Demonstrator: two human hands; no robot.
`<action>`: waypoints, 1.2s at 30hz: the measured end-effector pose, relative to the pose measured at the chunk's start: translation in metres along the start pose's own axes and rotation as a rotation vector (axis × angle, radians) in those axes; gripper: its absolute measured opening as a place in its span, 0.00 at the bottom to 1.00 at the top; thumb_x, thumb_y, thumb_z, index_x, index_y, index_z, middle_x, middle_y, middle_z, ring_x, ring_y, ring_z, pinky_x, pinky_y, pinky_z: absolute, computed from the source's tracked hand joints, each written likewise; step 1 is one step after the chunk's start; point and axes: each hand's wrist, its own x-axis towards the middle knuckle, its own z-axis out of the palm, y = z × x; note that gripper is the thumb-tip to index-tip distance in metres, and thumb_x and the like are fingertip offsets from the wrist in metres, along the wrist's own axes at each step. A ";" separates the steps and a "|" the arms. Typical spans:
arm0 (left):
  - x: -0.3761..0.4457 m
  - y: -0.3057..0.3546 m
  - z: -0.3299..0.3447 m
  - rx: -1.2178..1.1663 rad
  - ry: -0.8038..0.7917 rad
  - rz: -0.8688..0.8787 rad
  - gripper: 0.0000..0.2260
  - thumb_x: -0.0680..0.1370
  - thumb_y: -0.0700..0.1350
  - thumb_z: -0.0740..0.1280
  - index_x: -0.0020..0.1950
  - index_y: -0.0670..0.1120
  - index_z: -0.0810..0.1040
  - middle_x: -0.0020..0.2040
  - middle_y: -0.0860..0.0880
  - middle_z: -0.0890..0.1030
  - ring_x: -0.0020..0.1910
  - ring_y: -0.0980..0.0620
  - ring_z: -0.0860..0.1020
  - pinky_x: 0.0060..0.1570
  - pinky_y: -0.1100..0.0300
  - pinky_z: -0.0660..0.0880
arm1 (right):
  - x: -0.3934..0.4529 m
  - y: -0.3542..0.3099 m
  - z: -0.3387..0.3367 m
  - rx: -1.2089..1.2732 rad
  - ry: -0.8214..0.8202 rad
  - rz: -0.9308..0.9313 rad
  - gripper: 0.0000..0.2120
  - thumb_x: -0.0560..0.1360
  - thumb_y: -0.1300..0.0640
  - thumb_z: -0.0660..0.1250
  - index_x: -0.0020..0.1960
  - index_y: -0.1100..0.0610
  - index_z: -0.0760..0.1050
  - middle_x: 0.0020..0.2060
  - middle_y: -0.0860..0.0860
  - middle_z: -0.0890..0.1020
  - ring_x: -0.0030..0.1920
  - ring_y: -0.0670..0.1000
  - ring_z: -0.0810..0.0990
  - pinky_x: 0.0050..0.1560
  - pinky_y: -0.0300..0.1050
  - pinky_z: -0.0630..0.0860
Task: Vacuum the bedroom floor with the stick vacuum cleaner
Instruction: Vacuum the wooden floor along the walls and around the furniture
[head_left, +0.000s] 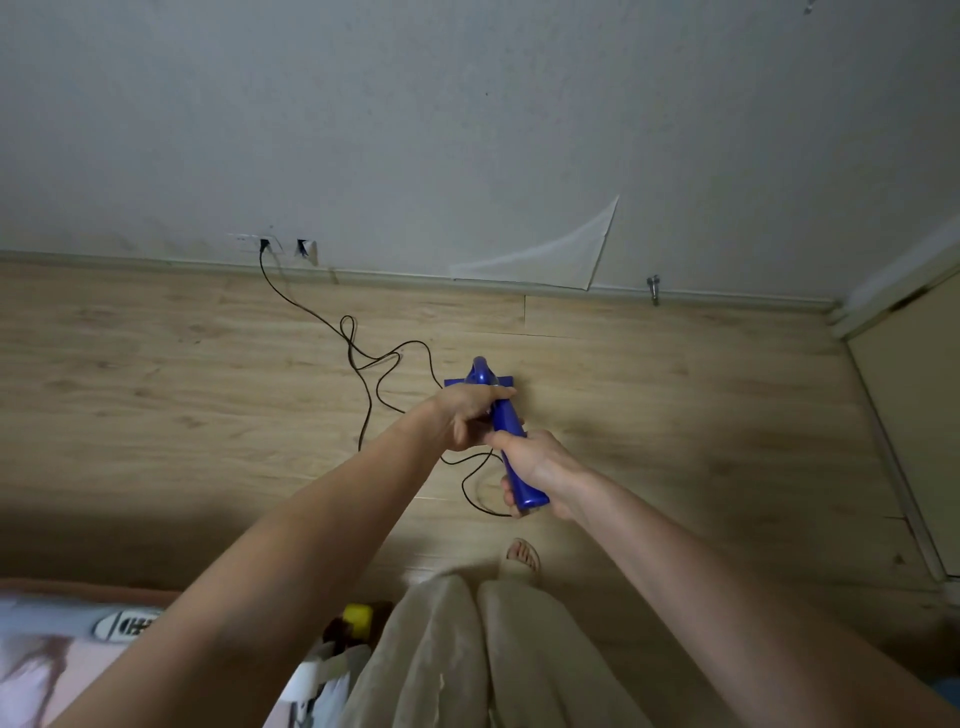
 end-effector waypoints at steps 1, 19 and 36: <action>-0.005 -0.005 0.001 0.001 -0.007 -0.007 0.10 0.80 0.43 0.64 0.55 0.37 0.70 0.43 0.41 0.76 0.37 0.48 0.77 0.28 0.58 0.78 | -0.004 0.004 0.002 -0.003 0.002 0.001 0.11 0.79 0.52 0.63 0.53 0.59 0.69 0.29 0.54 0.72 0.23 0.50 0.72 0.21 0.36 0.70; 0.010 -0.013 0.036 -0.105 -0.006 0.027 0.06 0.80 0.42 0.64 0.48 0.40 0.71 0.44 0.40 0.76 0.41 0.48 0.78 0.33 0.57 0.78 | 0.007 0.023 -0.042 -0.086 -0.027 -0.023 0.14 0.79 0.47 0.63 0.52 0.58 0.70 0.27 0.53 0.73 0.21 0.49 0.71 0.23 0.39 0.70; 0.069 0.061 0.056 -0.238 0.094 0.079 0.11 0.80 0.41 0.64 0.61 0.41 0.71 0.44 0.42 0.76 0.39 0.49 0.78 0.28 0.61 0.79 | 0.086 -0.039 -0.097 -0.172 -0.093 -0.062 0.11 0.80 0.50 0.61 0.51 0.59 0.68 0.26 0.55 0.74 0.19 0.50 0.71 0.20 0.37 0.68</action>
